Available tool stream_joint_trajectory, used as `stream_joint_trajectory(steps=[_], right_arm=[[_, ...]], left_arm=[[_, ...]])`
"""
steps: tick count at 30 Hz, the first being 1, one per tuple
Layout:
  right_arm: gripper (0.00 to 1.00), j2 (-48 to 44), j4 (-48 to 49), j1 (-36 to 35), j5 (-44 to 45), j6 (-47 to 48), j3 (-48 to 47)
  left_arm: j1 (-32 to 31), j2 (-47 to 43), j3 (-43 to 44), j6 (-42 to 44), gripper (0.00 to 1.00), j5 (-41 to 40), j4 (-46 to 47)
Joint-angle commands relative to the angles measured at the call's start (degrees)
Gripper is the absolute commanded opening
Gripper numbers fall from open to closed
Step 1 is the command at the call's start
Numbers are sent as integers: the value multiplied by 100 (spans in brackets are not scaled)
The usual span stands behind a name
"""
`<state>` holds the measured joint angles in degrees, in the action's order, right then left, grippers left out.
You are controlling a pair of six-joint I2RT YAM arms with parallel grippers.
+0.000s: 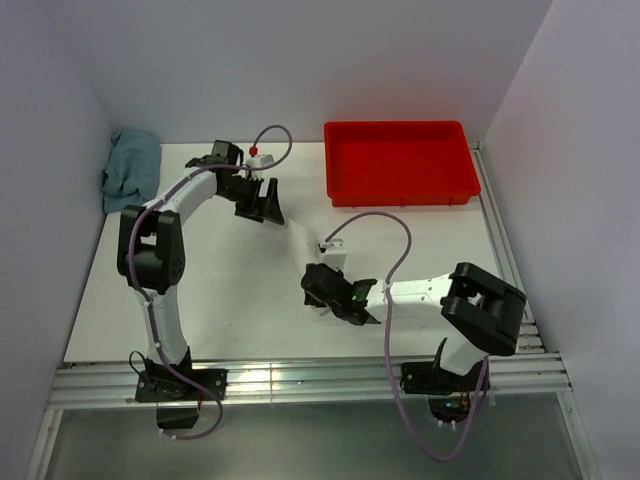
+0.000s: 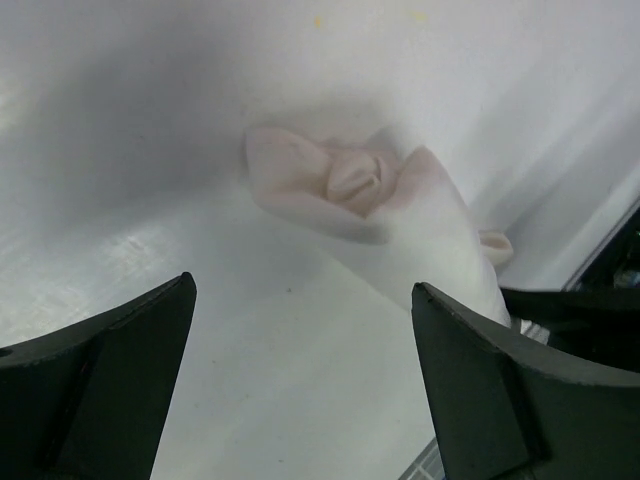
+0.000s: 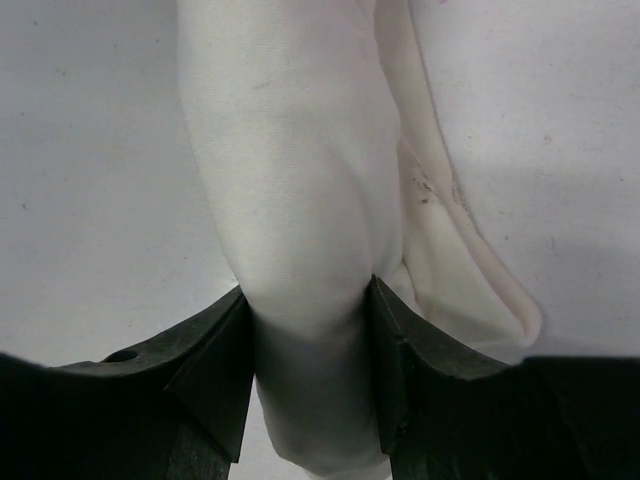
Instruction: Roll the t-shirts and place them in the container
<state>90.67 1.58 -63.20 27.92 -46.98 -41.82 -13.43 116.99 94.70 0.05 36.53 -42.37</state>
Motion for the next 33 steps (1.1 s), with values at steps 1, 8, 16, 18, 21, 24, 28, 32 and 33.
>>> stream_joint_trajectory(steps=[1,8,16,18,21,24,28,32,33], right_arm=[[50,-41,254,141,-1262,-162,253],[50,-76,570,668,-2166,-346,298],[49,108,1353,1134,-3029,-672,605],[49,126,1519,1204,-3126,-751,658],[49,152,1861,1266,-3345,-909,807],[49,222,2195,1371,-3539,-1085,965],[49,354,2714,1521,-3811,-1357,1220],[50,416,2900,1662,-3838,-1577,1414],[50,407,2804,1670,-3760,-1586,1396]], left_arm=[[68,-527,-494,380,93,723,396],[113,-792,-1365,557,95,1338,861],[-317,-572,-1735,-205,99,1015,1828],[-485,-458,-1700,-488,99,926,2108],[-564,-195,-1456,-805,99,645,2224],[-643,113,-1130,-972,99,138,2084],[-784,473,-690,-1148,97,-866,1706],[-994,728,-330,-964,92,-1683,1093],[-1038,772,-129,-920,91,-1859,943]])
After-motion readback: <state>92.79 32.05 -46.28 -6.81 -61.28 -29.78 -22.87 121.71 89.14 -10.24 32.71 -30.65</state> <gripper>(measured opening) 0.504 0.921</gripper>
